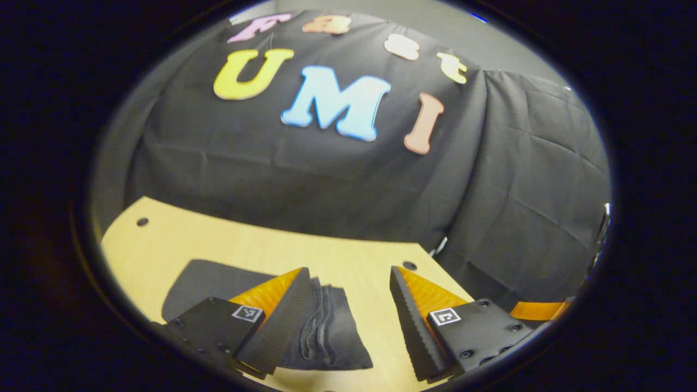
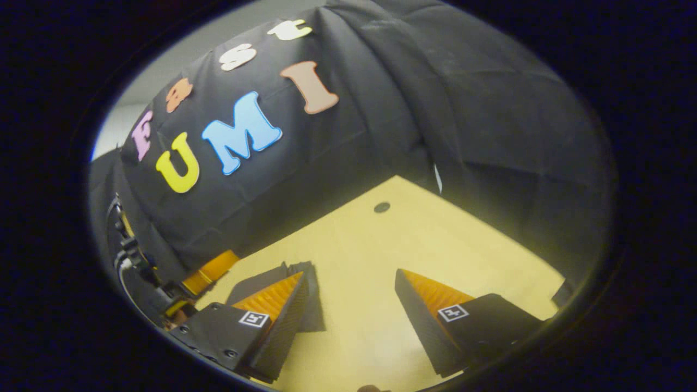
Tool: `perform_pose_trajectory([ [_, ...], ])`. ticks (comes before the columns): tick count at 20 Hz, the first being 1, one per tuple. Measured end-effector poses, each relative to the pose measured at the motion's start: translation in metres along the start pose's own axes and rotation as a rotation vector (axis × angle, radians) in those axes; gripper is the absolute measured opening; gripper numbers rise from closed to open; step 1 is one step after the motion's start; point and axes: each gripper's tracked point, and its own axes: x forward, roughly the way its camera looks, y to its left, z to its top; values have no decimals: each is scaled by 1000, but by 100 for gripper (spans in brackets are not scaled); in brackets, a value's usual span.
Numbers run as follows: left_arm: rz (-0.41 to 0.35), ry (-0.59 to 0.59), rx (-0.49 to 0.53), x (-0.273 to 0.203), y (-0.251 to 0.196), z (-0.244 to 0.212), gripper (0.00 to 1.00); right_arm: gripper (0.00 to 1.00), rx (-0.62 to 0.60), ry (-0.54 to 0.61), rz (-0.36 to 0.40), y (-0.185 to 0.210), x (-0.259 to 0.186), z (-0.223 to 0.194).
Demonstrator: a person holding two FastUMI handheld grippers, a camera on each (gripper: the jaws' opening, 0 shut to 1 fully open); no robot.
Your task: Grasp the waist and the cuffs of the jeans and fold them to make the two legs overlap; first hold the waist and fold one-third of the jeans toward the cuffs, then hold the cuffs and fold the remaining one-third in the same direction to finish folding.
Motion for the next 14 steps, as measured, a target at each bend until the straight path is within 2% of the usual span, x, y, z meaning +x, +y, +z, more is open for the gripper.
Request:
perform_pose_trajectory([
  [1, 36, -59, 29, -8, -9, 10, 98, 96, -84, -77, 2, -18, -3, 23],
  [2, 72, -103, 47, -14, -24, 17, 94, 96, -149, -142, 16, -34, -5, 42],
  [4, 150, -153, 49, -24, -53, 13, 93, 96, -225, -239, 59, -69, -3, 74],
  [6, 200, -187, 40, -31, -87, -13, 93, 95, -228, -257, 109, -102, 7, 82],
  [8, 252, -234, 45, -31, -121, -40, 93, 95, -218, -279, 113, -150, 26, 82],
  [10, 271, -291, 23, -27, -161, -69, 93, 95, -235, -318, 102, -194, 44, 81],
  [12, 245, -334, 4, -17, -201, -92, 93, 95, -255, -342, 109, -220, 56, 73],
  [14, 243, -331, 41, -4, -229, -124, 93, 95, -218, -341, 127, -241, 73, 62],
])
